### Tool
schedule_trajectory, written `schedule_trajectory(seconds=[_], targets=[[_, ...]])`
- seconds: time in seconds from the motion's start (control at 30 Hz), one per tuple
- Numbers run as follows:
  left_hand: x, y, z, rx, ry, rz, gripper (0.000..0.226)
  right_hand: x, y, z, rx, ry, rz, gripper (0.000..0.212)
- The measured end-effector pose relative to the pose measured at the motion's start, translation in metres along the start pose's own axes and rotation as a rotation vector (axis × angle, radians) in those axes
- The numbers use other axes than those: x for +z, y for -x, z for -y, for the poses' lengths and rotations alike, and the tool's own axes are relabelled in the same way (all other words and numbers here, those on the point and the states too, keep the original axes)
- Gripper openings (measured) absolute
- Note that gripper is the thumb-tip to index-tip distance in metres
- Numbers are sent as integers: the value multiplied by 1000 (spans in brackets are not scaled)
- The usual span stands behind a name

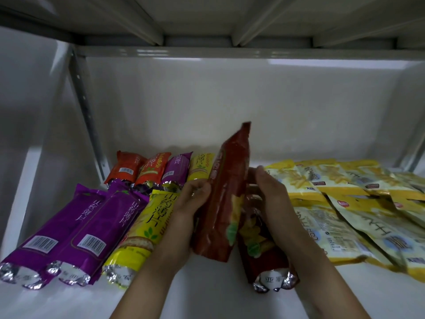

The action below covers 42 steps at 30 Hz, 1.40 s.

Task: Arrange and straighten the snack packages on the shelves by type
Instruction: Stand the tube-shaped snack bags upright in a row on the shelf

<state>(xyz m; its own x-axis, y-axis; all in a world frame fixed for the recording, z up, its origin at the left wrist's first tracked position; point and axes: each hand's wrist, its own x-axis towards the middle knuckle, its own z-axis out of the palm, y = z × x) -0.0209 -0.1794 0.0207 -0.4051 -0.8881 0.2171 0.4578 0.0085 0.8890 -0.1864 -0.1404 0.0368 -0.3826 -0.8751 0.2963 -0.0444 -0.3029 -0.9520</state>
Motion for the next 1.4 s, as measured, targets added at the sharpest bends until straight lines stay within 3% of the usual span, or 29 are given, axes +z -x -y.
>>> schedule_trajectory(seconds=[0.1, 0.23, 0.33, 0.5, 0.63, 0.77, 0.87, 1.03, 1.27, 1.4], targets=[[1, 2, -3, -107, 56, 88, 29, 0, 2, -2, 29, -8, 81, 43], [1, -2, 1, -53, -108, 68, 42, -3, 7, 9, -15, -59, 49, 48], [-1, 0, 4, -15, -148, 173, 57, -3, 6, 8, -46, -44, -28, 50], [4, 1, 5, 17, -209, 102, 42, -1, 3, 5, -32, -1, -29, 59], [2, -1, 2, 22, -106, 96, 29, -1, 5, 5, -5, -7, 73, 50], [6, 2, 1, 25, -55, 106, 31, -5, 4, 3, -57, 13, 58, 39], [7, 1, 0, 18, -35, 54, 31, -5, 3, 0, -74, 43, 47, 43], [0, -3, -4, 15, 15, -57, 33, -1, 8, -1, -37, 139, 175, 48], [0, 4, -8, 3, -26, -12, 32, 0, 10, 3, -162, 115, 77, 43], [3, 3, -10, -3, -22, -43, 37, -2, 9, -2, -205, 208, 115, 51]])
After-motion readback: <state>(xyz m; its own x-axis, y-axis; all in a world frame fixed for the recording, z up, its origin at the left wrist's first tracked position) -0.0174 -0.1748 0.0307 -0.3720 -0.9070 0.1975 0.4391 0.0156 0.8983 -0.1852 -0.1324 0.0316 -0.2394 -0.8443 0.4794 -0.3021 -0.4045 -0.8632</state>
